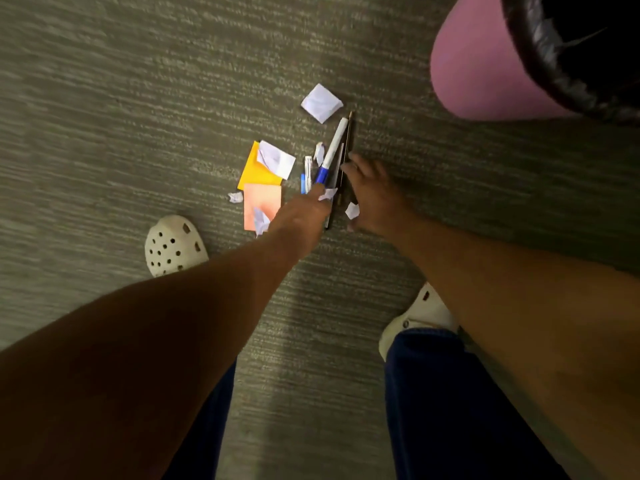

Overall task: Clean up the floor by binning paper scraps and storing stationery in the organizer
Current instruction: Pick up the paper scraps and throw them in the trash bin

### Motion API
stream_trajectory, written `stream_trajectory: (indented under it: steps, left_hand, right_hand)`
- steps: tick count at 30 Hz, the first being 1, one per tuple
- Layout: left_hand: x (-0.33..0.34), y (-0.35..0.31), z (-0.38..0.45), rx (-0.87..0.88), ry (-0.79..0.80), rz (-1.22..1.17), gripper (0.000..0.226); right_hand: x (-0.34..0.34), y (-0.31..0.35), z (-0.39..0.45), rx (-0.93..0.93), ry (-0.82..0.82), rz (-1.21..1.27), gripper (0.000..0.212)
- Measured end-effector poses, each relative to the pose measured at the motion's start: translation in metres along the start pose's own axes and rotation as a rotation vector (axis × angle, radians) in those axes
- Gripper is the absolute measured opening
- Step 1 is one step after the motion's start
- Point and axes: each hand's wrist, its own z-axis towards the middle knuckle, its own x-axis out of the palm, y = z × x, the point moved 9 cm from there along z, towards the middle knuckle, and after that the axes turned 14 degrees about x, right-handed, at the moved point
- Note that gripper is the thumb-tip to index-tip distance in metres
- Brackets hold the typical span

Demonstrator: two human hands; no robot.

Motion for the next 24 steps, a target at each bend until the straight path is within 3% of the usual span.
stream_trajectory:
  steps: [3, 7, 11, 15, 17, 21, 24]
  left_hand:
    - [0.007, 0.001, 0.013, 0.034, 0.053, 0.040, 0.052]
    - [0.014, 0.009, 0.033, 0.084, 0.116, 0.127, 0.048]
    - [0.019, 0.007, 0.045, 0.150, 0.118, 0.207, 0.025]
    - [0.002, 0.012, 0.041, 0.130, -0.058, 0.101, 0.024]
    - [-0.012, 0.024, 0.030, 0.039, -0.220, -0.092, 0.022]
    - [-0.036, 0.068, -0.005, -0.324, -0.651, -0.631, 0.018]
    - [-0.036, 0.110, -0.029, -0.575, -0.858, -0.910, 0.015]
  right_hand:
    - [0.009, 0.006, 0.004, -0.071, 0.002, -0.188, 0.101]
    - [0.018, 0.015, -0.005, -0.129, -0.093, -0.163, 0.049]
    - [0.038, 0.012, -0.019, -0.145, -0.084, -0.104, 0.046]
    - [0.016, 0.002, -0.017, -0.007, -0.124, 0.202, 0.026]
    - [-0.014, -0.006, -0.006, 0.125, -0.210, 0.429, 0.025]
    - [-0.076, 0.004, 0.033, 0.221, -0.212, 0.811, 0.026]
    - [-0.111, 0.031, 0.064, 0.151, -0.196, 0.730, 0.029]
